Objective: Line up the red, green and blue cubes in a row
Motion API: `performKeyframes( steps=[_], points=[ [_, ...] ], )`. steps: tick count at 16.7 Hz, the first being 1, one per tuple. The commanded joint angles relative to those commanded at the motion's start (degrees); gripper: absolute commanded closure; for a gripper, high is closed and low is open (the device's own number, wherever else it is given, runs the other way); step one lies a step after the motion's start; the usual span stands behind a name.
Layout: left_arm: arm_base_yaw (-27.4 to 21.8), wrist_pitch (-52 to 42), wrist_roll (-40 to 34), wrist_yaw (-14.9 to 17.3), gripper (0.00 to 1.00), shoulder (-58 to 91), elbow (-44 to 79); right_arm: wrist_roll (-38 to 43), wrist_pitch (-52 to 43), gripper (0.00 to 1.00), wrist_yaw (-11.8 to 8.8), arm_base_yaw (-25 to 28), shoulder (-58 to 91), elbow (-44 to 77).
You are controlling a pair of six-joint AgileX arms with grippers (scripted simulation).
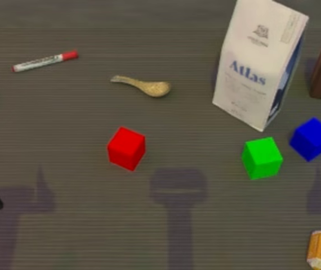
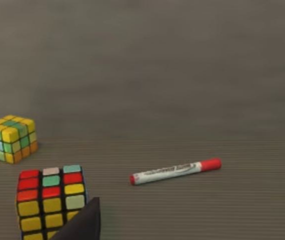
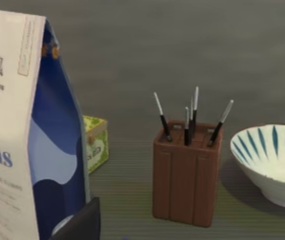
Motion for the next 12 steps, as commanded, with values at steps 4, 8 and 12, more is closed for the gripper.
performKeyframes(
  steps=[4,8,12],
  points=[
    [-0.58,-1.16,-0.02,0.09,0.00,1.73,1.69,0.00,0.00,0.00,0.00,0.00,0.00,0.00],
    [-3.44,-7.70,-0.14,0.22,0.00,12.31,12.01,0.00,0.00,0.00,0.00,0.00,0.00,0.00],
    [-7.72,-18.39,-0.29,0.13,0.00,32.07,29.21,0.00,0.00,0.00,0.00,0.00,0.00,0.00]
  ],
)
